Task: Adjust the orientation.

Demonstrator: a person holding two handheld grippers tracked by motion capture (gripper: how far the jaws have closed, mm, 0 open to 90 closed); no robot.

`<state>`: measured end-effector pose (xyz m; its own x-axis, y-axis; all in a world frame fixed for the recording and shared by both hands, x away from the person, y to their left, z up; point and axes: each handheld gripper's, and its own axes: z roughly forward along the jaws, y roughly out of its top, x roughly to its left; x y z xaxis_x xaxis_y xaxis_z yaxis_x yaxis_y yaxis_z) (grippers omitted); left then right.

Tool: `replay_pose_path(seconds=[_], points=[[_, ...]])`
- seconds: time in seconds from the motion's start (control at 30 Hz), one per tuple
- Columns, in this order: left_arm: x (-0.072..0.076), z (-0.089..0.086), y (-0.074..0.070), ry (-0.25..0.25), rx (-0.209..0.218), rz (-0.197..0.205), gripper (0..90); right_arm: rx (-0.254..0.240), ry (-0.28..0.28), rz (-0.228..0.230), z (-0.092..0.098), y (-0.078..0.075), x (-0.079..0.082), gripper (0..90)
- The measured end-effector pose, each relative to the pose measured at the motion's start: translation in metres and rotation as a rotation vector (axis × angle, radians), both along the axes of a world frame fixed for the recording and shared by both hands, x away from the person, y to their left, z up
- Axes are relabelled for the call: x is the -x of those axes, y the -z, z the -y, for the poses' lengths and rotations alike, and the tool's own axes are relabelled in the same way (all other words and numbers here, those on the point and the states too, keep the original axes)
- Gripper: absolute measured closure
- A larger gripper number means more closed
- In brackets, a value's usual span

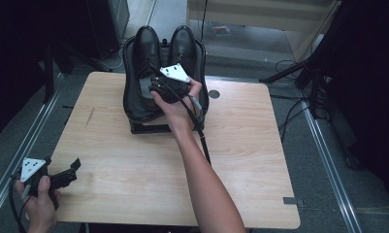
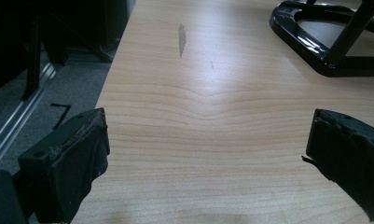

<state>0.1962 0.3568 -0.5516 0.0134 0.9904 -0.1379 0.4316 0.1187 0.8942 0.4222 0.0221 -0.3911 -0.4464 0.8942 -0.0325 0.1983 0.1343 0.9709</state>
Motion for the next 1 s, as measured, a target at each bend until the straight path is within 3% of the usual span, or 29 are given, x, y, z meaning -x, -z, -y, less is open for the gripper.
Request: replay_pose_path(seconds=[0.23, 0.4, 1.0], points=[[0.0, 0.0, 0.0, 0.002, -0.005, -0.002, 0.0, -0.031, -0.008, -0.026, 0.008, -0.006, 0.006, 29.4], [-0.001, 0.001, 0.0, 0.001, -0.004, -0.001, 0.0, -0.019, -0.015, -0.022, 0.015, -0.009, 0.017, 28.3], [0.0, 0.001, 0.0, -0.001, -0.014, -0.001, 0.0, -0.037, -0.068, 0.064, 0.055, -0.015, 0.071, 26.6]])
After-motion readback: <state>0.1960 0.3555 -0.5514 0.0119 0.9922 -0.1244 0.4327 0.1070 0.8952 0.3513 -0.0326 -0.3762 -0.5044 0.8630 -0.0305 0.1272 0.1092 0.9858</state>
